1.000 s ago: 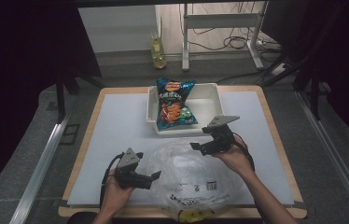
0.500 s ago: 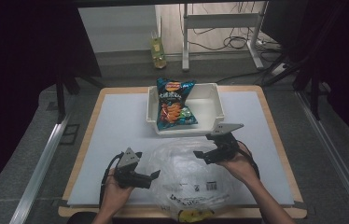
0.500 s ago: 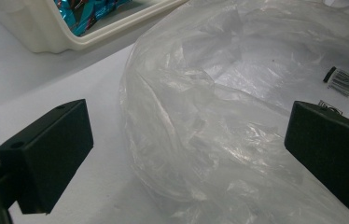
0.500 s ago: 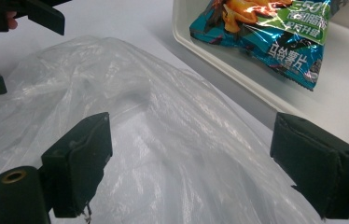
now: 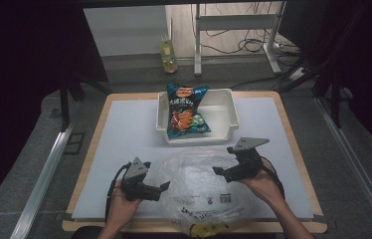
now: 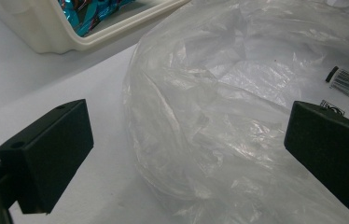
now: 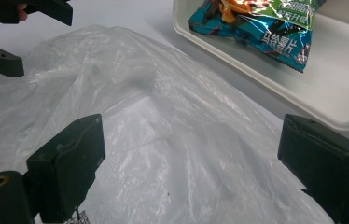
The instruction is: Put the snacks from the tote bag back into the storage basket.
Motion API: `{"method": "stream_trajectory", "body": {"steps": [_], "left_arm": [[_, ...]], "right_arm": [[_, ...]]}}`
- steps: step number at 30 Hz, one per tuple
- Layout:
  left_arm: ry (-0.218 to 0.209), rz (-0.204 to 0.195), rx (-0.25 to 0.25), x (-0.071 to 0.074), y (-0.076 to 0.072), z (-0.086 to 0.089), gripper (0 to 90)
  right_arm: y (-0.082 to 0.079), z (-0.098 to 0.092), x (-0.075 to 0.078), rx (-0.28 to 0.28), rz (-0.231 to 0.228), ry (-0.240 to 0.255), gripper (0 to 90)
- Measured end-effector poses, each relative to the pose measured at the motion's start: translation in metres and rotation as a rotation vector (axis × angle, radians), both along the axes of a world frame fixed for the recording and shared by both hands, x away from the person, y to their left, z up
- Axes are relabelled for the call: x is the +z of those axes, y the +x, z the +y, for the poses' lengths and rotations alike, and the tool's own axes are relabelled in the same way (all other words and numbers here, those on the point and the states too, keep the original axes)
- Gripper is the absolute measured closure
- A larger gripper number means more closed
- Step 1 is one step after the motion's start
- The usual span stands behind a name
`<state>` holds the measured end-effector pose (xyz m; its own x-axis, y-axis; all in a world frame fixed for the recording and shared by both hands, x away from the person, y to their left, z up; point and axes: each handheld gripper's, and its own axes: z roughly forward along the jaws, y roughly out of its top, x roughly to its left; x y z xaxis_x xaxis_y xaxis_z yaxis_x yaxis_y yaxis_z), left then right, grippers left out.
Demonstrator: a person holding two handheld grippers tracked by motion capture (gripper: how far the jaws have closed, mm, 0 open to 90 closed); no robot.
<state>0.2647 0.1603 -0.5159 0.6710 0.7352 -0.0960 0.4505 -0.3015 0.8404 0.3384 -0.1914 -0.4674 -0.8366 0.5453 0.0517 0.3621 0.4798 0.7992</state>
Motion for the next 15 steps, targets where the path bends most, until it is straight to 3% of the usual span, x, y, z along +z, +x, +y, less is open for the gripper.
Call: {"method": "stream_trajectory", "body": {"steps": [15], "left_arm": [[0.005,0.002,0.028,0.003,-0.003,0.008,1.3]], "right_arm": [[-0.02,-0.012,-0.001,-0.007,-0.017,-0.016,7.0]]}}
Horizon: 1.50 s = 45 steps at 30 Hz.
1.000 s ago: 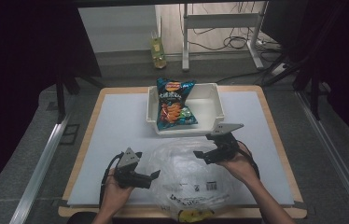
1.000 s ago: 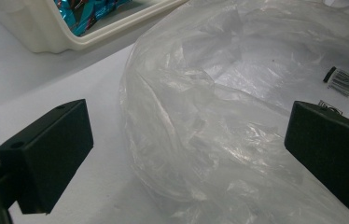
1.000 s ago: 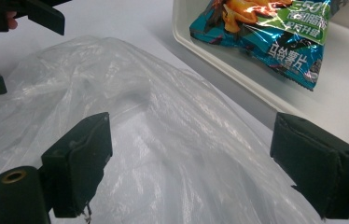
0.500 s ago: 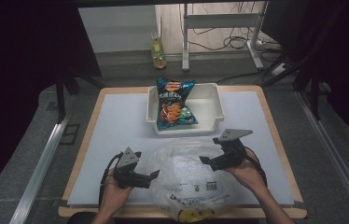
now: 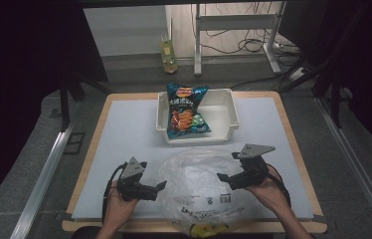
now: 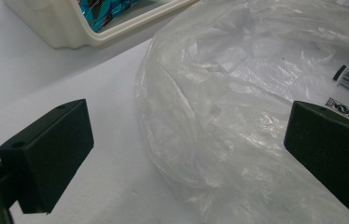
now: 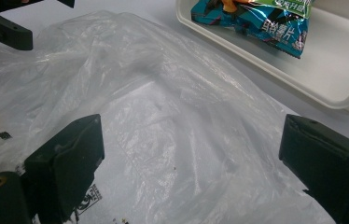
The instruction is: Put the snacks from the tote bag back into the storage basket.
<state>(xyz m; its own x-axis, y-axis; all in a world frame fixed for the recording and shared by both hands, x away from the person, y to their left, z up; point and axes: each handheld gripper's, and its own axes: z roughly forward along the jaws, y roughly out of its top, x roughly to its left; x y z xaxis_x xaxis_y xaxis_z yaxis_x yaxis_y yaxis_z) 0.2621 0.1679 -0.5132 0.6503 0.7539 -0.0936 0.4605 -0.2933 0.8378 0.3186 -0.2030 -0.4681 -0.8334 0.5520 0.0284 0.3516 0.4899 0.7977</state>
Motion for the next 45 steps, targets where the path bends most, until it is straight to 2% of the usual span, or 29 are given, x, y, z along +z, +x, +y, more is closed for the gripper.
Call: {"method": "stream_trajectory", "body": {"steps": [5,10,17,24,33,38,45], "left_arm": [[0.001,0.001,-0.001,0.001,-0.002,0.001,1.2],[0.019,0.005,0.01,-0.001,-0.012,0.008,1.2],[0.004,-0.001,0.036,0.0,-0.02,0.019,1.3],[0.01,-0.003,0.032,0.001,-0.02,0.017,1.3],[0.02,-0.009,0.031,0.003,-0.022,0.016,1.2],[0.037,-0.005,0.041,0.001,-0.03,0.021,1.2],[0.015,-0.013,0.07,0.003,-0.038,0.033,1.3]], "right_arm": [[-0.005,-0.004,-0.001,-0.004,-0.007,-0.003,7.0],[-0.01,-0.01,-0.005,-0.008,0.003,-0.014,7.0],[-0.015,-0.013,-0.008,-0.012,0.009,-0.011,6.9],[-0.021,-0.018,-0.01,-0.019,0.001,-0.017,6.9],[-0.03,-0.027,-0.01,-0.033,-0.002,-0.008,6.9],[-0.033,-0.033,-0.01,-0.038,0.0,0.008,7.0],[-0.04,-0.042,-0.01,-0.056,-0.001,0.022,6.8]]}}
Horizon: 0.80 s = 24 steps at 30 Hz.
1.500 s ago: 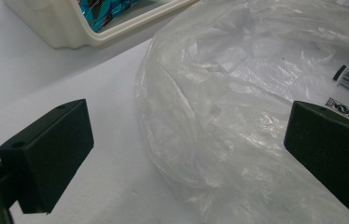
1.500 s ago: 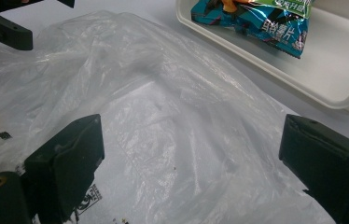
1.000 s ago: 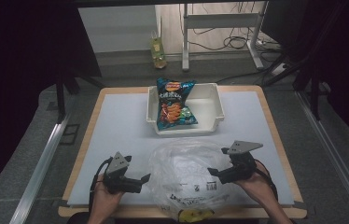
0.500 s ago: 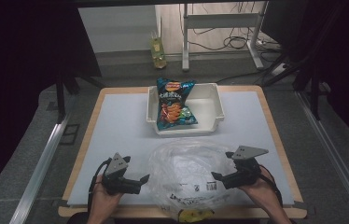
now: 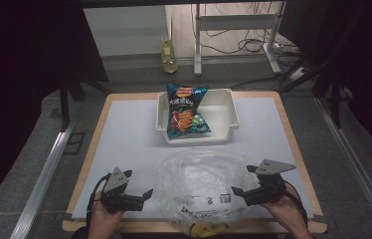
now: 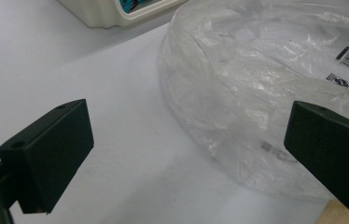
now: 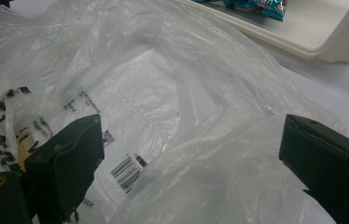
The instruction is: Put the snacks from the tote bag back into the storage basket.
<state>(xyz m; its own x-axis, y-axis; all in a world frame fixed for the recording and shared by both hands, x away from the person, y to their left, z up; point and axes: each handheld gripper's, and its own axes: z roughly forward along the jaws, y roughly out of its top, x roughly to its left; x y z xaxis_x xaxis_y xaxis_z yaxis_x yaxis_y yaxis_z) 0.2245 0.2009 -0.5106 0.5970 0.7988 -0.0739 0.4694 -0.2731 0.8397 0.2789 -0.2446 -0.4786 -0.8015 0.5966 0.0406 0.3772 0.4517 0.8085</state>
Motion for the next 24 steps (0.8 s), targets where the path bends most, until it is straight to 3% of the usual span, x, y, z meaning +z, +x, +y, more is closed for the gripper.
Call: {"method": "stream_trajectory", "body": {"steps": [11,24], "left_arm": [[-0.017,-0.017,0.003,0.003,-0.002,0.001,0.3],[-0.001,-0.016,0.01,0.002,-0.001,0.003,0.1]], "right_arm": [[-0.012,-0.017,0.002,-0.035,-0.015,0.021,4.2],[-0.024,-0.033,0.003,-0.082,-0.059,-0.011,3.9]]}}
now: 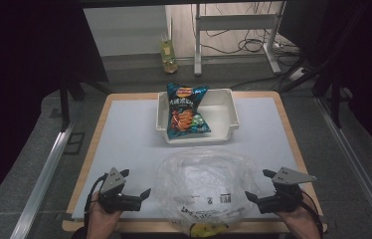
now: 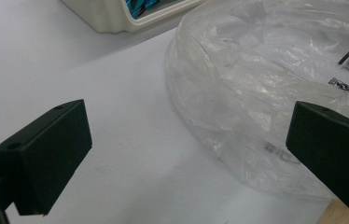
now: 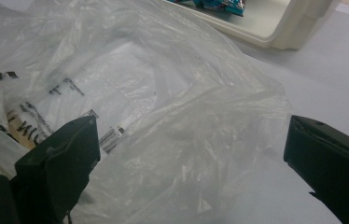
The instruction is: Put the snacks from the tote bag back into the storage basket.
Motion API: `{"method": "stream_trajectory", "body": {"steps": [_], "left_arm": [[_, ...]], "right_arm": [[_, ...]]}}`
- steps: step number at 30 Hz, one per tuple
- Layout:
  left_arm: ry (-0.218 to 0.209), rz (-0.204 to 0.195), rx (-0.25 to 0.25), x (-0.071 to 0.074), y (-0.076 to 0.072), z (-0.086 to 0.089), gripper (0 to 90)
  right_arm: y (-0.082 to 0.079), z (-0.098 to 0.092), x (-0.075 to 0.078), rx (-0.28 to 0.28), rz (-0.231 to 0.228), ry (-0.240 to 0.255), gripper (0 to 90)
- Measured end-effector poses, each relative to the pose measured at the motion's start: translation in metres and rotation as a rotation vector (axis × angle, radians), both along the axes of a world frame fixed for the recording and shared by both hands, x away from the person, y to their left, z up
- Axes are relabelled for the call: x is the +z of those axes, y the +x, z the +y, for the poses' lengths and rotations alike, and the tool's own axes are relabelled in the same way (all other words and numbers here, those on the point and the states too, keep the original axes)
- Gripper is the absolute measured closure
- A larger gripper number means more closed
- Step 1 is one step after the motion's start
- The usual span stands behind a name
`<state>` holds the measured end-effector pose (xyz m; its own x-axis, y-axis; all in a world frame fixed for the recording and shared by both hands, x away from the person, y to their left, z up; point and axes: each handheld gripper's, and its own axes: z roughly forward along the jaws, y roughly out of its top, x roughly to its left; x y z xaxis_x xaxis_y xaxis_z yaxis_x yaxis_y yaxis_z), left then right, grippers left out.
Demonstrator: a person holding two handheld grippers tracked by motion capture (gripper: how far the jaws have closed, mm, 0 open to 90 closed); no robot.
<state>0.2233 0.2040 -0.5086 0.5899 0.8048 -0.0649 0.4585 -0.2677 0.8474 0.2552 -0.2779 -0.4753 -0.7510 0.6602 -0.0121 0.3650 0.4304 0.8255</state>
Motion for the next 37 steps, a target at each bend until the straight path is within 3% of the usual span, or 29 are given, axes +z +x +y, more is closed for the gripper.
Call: {"method": "stream_trajectory", "body": {"steps": [15,31,37], "left_arm": [[0.001,0.021,-0.015,-0.004,0.002,-0.001,0.1],[0.016,0.082,-0.03,-0.012,0.007,-0.004,0.0],[0.028,0.085,-0.031,-0.013,0.007,-0.005,0.0]], "right_arm": [[-0.009,-0.024,-0.007,-0.072,-0.008,-0.012,3.9],[0.004,-0.043,-0.022,-0.135,0.012,-0.025,4.0],[0.006,-0.043,-0.027,-0.136,0.029,-0.038,4.0]]}}
